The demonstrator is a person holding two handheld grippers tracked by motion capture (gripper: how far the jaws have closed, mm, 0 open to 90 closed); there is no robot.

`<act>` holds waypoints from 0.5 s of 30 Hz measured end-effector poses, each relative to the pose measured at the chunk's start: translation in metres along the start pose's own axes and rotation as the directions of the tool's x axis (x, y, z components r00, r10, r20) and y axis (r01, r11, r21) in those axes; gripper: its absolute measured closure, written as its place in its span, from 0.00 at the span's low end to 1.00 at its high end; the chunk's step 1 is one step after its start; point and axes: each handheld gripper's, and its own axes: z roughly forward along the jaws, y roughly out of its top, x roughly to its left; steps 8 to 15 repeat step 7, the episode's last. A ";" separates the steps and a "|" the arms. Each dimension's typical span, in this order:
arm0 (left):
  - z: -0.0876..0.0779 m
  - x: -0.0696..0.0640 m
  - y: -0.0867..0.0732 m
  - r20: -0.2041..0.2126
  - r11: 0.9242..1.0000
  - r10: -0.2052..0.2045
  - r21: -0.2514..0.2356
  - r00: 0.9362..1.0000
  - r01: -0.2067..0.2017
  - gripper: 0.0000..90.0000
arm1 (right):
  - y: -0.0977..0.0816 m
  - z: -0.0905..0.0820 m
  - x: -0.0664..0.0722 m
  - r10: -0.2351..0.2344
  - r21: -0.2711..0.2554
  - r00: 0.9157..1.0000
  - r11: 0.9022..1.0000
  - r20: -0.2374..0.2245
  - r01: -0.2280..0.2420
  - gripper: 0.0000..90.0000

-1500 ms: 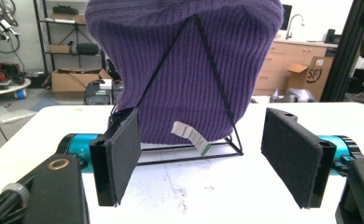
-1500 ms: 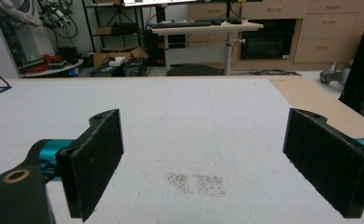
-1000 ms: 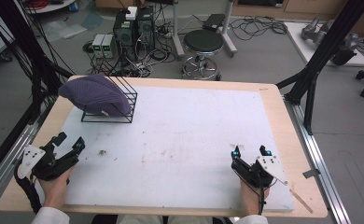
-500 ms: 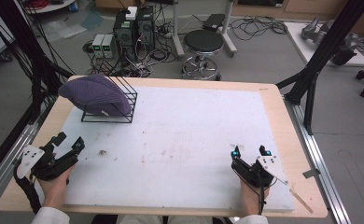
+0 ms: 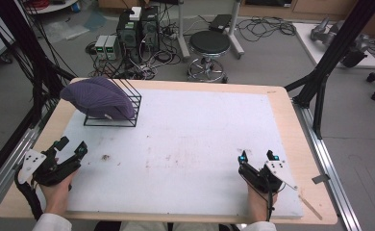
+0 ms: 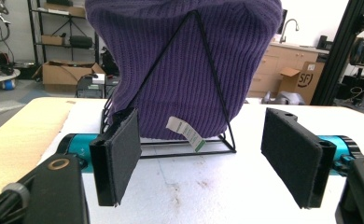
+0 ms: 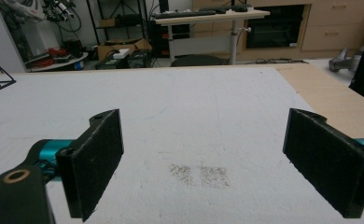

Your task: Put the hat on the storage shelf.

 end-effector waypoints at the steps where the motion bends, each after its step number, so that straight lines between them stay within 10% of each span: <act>1: 0.000 0.000 0.000 0.000 1.000 0.000 0.000 1.000 0.000 0.32 | 0.000 0.000 0.000 0.000 0.000 1.000 1.000 -0.002 0.000 0.13; 15: 0.000 0.000 0.000 0.000 1.000 -0.001 -0.002 1.000 0.001 0.32 | 0.000 0.000 -0.001 -0.004 -0.002 1.000 1.000 -0.001 0.004 0.13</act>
